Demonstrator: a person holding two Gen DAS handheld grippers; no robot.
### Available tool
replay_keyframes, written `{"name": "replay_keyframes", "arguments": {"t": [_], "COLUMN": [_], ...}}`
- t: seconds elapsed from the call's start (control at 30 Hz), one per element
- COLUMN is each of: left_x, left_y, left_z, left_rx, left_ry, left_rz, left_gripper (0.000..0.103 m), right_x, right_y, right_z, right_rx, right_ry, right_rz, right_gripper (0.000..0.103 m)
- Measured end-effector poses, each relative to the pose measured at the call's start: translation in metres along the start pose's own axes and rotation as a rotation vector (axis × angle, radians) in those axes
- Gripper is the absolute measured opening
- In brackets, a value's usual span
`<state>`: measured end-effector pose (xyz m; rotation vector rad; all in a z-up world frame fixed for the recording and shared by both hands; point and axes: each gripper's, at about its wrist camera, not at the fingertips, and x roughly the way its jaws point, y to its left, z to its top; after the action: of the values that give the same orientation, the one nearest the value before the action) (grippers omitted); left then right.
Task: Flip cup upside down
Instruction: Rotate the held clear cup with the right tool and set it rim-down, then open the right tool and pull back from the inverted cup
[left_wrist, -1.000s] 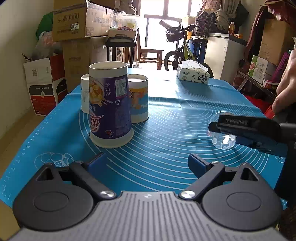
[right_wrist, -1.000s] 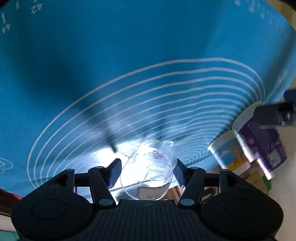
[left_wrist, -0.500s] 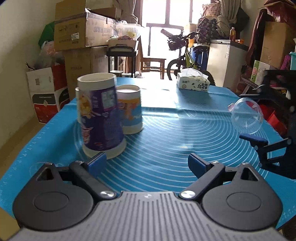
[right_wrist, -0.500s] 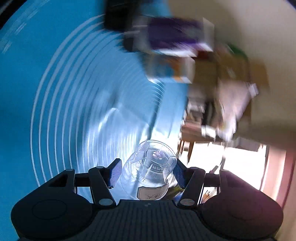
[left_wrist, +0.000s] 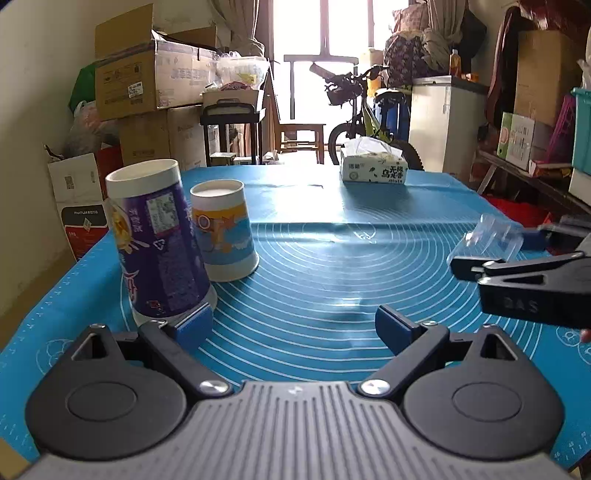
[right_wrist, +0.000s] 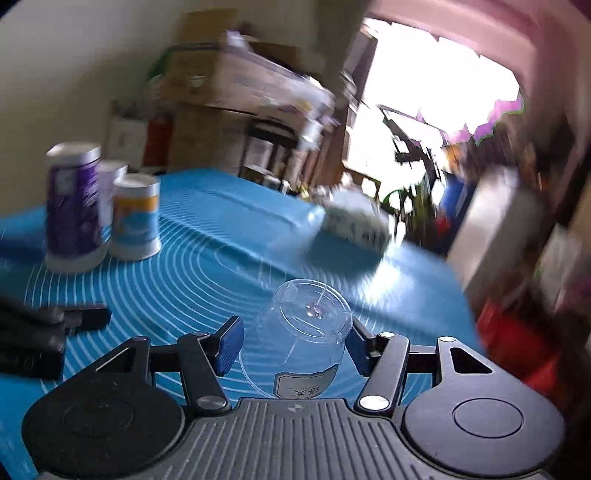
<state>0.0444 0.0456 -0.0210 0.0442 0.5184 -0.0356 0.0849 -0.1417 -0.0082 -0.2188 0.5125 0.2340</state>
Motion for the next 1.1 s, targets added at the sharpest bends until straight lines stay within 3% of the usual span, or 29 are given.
{"name": "replay_keyframes", "arguments": {"t": [0.13, 0.43, 0.5, 0.57, 0.67, 0.73, 0.77, 0.93, 1.1], "left_x": [0.004, 0.009, 0.009, 0.007, -0.002, -0.011, -0.016, -0.035, -0.045], "left_y": [-0.006, -0.018, -0.019, -0.019, -0.017, -0.015, -0.014, -0.011, -0.011], "left_z": [-0.001, -0.002, -0.002, -0.003, -0.003, -0.002, -0.001, -0.002, -0.009], "left_rx": [0.019, 0.052, 0.067, 0.083, 0.074, 0.068, 0.075, 0.068, 0.048], "left_ry": [0.008, 0.019, 0.025, 0.038, 0.042, 0.03, 0.024, 0.014, 0.044], "left_rz": [0.0, -0.003, -0.01, -0.016, -0.017, -0.013, -0.004, -0.009, -0.033], "left_gripper": [0.094, 0.094, 0.094, 0.094, 0.094, 0.094, 0.094, 0.094, 0.094], "right_x": [0.02, 0.021, 0.02, 0.019, 0.009, -0.004, -0.013, -0.057, -0.088], "right_y": [-0.016, -0.004, -0.002, -0.001, -0.003, -0.005, -0.006, -0.005, -0.016], "right_z": [-0.015, -0.017, -0.017, -0.018, -0.018, -0.018, -0.018, -0.023, -0.033], "right_rx": [0.106, 0.034, 0.015, 0.013, 0.044, 0.077, 0.091, 0.115, 0.194], "right_ry": [0.059, 0.076, 0.082, 0.079, 0.059, 0.038, 0.021, -0.023, 0.0], "right_rz": [0.022, 0.004, 0.002, 0.001, -0.012, -0.02, -0.022, -0.044, -0.039], "right_gripper": [0.056, 0.057, 0.065, 0.067, 0.081, 0.099, 0.102, 0.103, 0.103]}}
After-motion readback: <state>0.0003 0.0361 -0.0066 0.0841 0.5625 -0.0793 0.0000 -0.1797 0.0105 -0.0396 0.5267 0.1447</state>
